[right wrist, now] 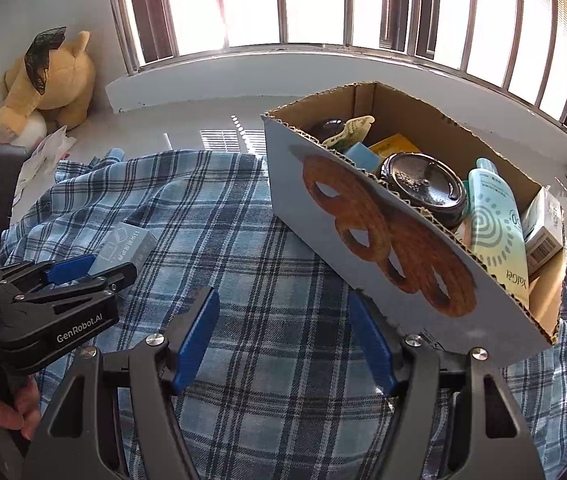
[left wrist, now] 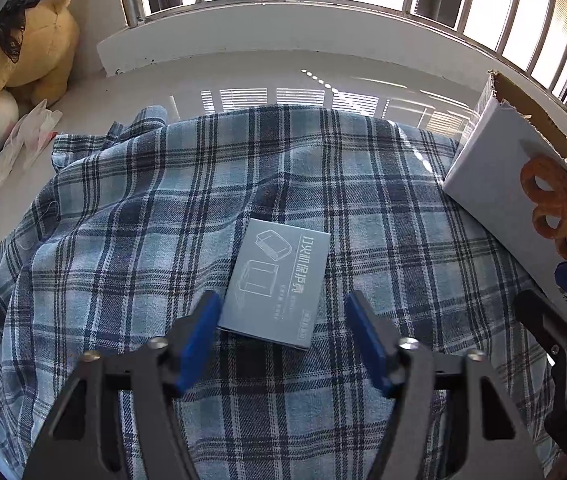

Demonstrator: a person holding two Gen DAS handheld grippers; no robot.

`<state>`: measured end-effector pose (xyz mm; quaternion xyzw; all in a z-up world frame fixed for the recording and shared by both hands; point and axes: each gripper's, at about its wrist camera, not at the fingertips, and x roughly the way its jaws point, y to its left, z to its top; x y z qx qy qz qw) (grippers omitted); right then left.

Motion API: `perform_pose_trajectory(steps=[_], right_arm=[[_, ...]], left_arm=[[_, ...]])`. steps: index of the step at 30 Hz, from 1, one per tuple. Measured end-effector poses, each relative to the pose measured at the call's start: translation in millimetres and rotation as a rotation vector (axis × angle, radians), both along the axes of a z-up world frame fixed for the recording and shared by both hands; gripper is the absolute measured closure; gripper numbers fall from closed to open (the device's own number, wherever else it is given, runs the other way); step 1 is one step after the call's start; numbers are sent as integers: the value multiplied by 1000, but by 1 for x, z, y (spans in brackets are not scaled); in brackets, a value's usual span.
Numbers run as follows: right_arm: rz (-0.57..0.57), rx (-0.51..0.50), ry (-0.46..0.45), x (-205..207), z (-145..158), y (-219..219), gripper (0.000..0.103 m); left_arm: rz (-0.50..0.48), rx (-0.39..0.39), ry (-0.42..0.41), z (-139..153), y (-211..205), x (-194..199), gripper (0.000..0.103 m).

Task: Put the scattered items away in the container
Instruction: 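Grasp the grey-blue rectangular box with the left tool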

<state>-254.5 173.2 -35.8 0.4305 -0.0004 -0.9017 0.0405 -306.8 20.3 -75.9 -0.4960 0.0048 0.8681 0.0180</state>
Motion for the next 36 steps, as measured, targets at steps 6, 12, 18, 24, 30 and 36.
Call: perform_pose_trajectory(steps=[6,12,18,24,30,36], right_arm=[[1,4,-7,-1,-3,1,37],[-7,-7,7,0,2,3,37],[-6,-31,35,6,15,6,37],[3,-36,101,17,36,9,37],[-1,-42,90,14,32,13,37],[-5,-31,80,13,29,14,37]], left_arm=[[-15,57,20,6,-3,4,53],[-14,69,42,23,-5,4,53],[-62,40,76,46,12,11,80],[-94,39,98,68,29,16,80],[-72,-47,58,45,25,21,51],[-41,38,-50,10,13,20,42]])
